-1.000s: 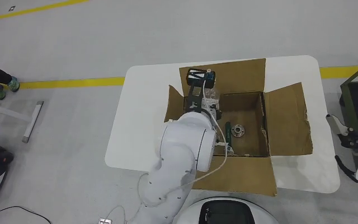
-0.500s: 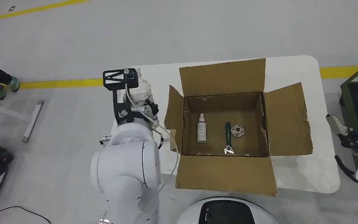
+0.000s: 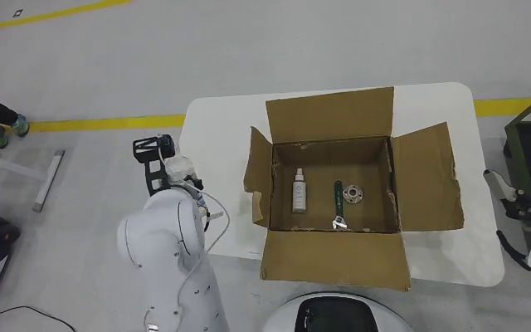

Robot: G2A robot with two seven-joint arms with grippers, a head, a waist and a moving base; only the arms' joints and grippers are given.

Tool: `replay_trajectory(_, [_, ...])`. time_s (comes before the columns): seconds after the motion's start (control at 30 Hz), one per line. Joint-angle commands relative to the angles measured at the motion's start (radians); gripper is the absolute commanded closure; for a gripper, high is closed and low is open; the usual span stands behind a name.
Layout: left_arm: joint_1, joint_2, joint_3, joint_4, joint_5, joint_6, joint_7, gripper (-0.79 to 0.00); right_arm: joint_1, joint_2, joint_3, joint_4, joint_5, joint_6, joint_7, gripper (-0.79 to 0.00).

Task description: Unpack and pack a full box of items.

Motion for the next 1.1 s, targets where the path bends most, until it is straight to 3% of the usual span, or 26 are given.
replay_trajectory(0.0, [-0.003, -0.003, -0.012, 0.054, -0.003, -0.024, 0.000, 0.000, 0.000, 0.000, 0.000, 0.000, 0.000, 0.000, 0.000, -0.785])
replay_trajectory(0.1, [-0.003, -0.008, -0.029, 0.105, -0.023, -0.033, 0.000, 0.000, 0.000, 0.000, 0.000, 0.000, 0.000, 0.000, 0.000, -0.785])
replay_trajectory(0.57, [-0.003, -0.008, -0.029, 0.105, -0.023, -0.033, 0.000, 0.000, 0.000, 0.000, 0.000, 0.000, 0.000, 0.000, 0.000, -0.785])
replay_trajectory(0.73, [0.039, -0.002, 0.008, 0.133, 0.007, -0.069, 0.082, 0.000, 0.000, 0.000, 0.000, 0.000, 0.000, 0.000, 0.000, -0.785])
replay_trajectory(1.07, [0.074, 0.007, 0.035, 0.293, 0.068, -0.092, 0.142, 0.000, 0.000, 0.000, 0.000, 0.000, 0.000, 0.000, 0.000, -0.785])
